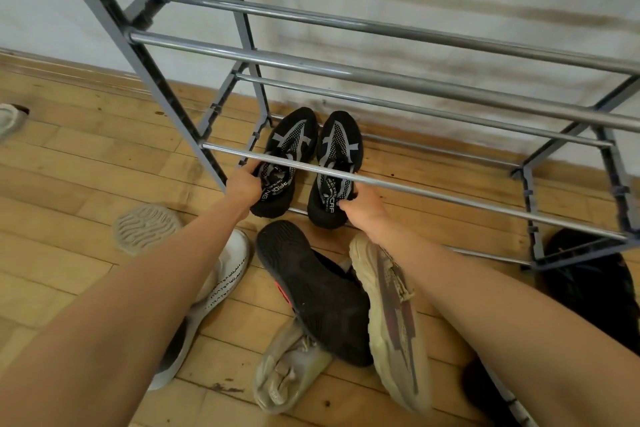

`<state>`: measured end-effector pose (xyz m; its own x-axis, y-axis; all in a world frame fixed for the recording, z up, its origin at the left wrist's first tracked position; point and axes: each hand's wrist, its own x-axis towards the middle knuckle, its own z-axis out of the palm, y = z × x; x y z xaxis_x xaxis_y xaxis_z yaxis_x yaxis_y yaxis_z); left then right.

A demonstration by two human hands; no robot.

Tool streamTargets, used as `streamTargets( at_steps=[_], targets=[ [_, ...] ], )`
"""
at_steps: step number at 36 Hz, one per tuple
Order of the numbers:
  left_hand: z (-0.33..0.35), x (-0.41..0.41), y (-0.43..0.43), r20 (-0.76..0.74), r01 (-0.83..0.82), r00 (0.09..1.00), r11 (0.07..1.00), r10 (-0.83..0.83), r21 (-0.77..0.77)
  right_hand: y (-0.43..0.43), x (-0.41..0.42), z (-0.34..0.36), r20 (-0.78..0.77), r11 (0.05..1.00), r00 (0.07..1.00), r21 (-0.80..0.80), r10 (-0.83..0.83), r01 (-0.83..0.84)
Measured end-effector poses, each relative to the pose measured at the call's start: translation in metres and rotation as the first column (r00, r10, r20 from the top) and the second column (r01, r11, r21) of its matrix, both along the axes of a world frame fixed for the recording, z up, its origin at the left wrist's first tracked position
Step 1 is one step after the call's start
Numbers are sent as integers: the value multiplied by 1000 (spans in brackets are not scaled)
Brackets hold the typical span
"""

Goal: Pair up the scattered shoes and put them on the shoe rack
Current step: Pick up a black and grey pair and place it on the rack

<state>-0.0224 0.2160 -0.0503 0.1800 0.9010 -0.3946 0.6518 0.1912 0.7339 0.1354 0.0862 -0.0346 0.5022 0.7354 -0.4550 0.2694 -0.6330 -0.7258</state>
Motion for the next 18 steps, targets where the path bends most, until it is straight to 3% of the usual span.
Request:
streamTargets(
  at_steps=[4, 9, 13, 18],
  targets=[
    [10, 7, -12, -6, -44, 999, 997, 44, 62, -6, 1, 11, 82, 996, 993, -31, 82, -80],
    [20, 13, -48, -92, 5, 995, 948, 26, 317, -28, -5, 21, 241, 980, 950, -39, 197, -193],
    [30, 15, -95, -126, 187, 982, 859, -143, 476, -58, -6, 33, 345, 945, 881, -97, 325, -311],
    [33, 15, -157, -177, 421, 907, 821, -382, 386, -113, -6, 55, 348, 861, 788, -234, 508, -452]
  ],
)
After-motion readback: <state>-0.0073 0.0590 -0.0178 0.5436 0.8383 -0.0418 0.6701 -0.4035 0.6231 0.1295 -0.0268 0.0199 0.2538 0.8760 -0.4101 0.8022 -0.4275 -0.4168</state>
